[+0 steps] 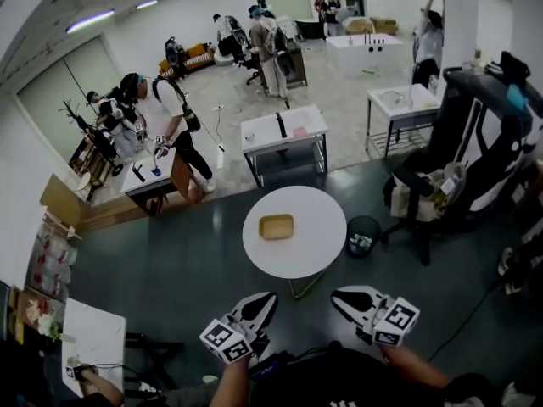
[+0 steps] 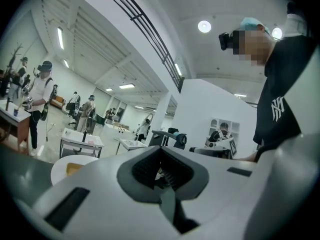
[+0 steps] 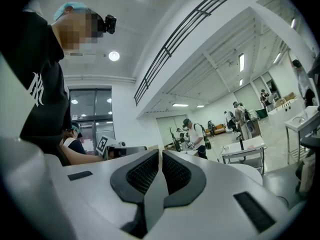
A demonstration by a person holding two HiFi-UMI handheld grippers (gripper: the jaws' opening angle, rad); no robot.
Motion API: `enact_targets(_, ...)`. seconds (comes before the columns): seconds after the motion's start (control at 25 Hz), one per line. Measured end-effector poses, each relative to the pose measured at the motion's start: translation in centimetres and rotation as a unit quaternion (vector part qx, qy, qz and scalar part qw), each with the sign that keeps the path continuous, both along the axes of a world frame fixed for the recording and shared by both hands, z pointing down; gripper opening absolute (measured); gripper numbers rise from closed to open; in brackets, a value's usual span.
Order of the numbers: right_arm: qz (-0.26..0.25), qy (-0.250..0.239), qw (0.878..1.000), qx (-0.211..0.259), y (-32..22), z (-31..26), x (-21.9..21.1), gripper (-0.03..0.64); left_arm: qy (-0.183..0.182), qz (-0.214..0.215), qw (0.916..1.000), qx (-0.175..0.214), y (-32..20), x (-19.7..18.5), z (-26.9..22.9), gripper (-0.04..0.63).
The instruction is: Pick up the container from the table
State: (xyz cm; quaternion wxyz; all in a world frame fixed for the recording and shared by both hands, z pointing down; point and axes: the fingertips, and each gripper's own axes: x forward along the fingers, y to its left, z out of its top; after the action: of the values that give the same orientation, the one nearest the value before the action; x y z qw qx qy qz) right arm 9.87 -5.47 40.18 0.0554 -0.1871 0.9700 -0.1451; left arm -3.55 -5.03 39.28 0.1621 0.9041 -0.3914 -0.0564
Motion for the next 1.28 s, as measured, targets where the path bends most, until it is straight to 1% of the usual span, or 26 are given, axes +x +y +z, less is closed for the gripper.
enact_targets(0.12, -0.012, -0.002, 1.0, -0.008, -2.5, 0.7, 0.2, 0.048, 0.004, -0.005, 1.0, 0.001, -2.2, 0.8, 0.5, 0.003)
enact_targets(0.24, -0.022, -0.004, 1.0, -0.009, -4.8, 1.4, 0.4, 0.048, -0.001, -0.006, 1.0, -0.003, -3.7, 1.6, 1.2, 0.003)
enact_targets(0.44, -0.03, -0.011, 0.999, -0.017, -6.8, 1.7, -0.4, 0.048, -0.001, -0.02, 0.9995, -0.026, -5.1, 0.6, 2.2, 0.003)
enact_targets(0.6, -0.036, -0.01, 0.999, -0.026, -8.1, 2.4, -0.6, 0.048, 0.001, -0.026, 0.9993, -0.027, -6.6, 0.2, 2.5, 0.003)
enact_targets(0.76, -0.039, -0.003, 0.999, -0.035, -9.5, 3.3, -1.6, 0.048, 0.003, -0.037, 0.9988, -0.031, -8.0, -1.6, 3.1, 0.003)
enact_targets(0.92, -0.038, 0.01, 0.999, -0.035, -11.6, 3.9, -3.0, 0.048, 0.014, -0.042, 0.9984, -0.034, -10.4, -3.7, 3.9, 0.003)
enact_targets(1.04, -0.029, 0.017, 0.999, -0.037, -13.6, 4.1, -4.2, 0.048, 0.017, -0.037, 0.9986, -0.033, -13.1, -5.2, 4.2, 0.003)
enact_targets(1.2, -0.019, 0.028, 0.999, -0.029, -17.0, 3.4, -6.3, 0.048, 0.016, -0.024, 0.9995, -0.017, -17.2, -7.6, 2.8, 0.003)
enact_targets(1.28, -0.013, 0.035, 0.999, -0.029, -18.7, 3.0, -7.3, 0.048, 0.014, -0.018, 0.9995, -0.021, -19.1, -9.1, 2.7, 0.003)
